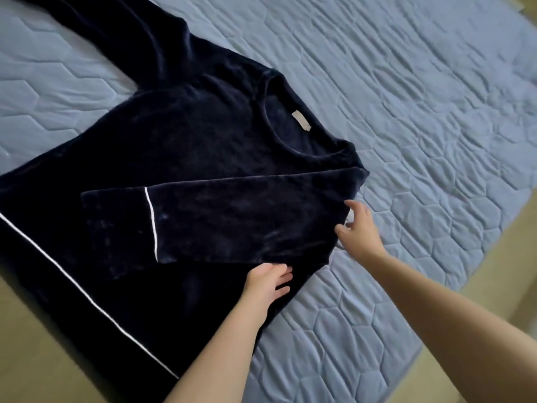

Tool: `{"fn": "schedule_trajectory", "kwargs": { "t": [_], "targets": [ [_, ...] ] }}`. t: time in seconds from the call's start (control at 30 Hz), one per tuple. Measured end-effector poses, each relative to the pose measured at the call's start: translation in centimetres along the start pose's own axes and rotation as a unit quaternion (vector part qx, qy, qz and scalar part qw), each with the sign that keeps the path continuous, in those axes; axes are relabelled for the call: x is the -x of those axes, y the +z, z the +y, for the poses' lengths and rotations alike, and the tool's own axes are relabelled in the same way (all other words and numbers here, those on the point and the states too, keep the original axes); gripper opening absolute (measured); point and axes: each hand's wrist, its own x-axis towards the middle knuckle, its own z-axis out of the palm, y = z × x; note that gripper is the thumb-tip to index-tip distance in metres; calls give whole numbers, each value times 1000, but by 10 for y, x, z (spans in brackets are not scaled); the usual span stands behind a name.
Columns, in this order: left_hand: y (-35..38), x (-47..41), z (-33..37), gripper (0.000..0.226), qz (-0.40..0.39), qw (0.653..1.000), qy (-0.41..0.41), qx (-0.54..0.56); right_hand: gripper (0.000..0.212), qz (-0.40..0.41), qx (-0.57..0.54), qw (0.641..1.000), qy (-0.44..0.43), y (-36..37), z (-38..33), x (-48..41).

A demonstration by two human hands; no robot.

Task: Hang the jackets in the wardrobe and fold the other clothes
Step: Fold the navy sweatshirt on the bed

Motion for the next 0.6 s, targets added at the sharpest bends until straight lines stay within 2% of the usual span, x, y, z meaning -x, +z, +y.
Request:
{"fn": "schedule_trajectory", "kwargs": {
  "t": [0.13,0.23,0.33,0.43,0.5,0.6],
  "targets": [
    [34,-20,-10,20,-34,999,4,40,70,-35,44,994,-99,-24,4,-42],
    [53,-30,-20,22,-50,998,26,-5,69,-55,94,983,-148,-43,6,-75],
    [68,-35,-26,21,-59,997,32,-32,55,-103,143,972,-154,-60,3,-107],
    [75,-37,-27,23,-78,995,20,-53,32,-152,329,917,-166,-76,1,-130],
    [76,-40,-26,27,-89,995,-1,-43,29,-124,416,889,-147,-81,3,-137],
    [74,-43,-23,29,-86,996,-28,-5,28,-63,394,912,-99,-68,7,-130]
  ]
}}
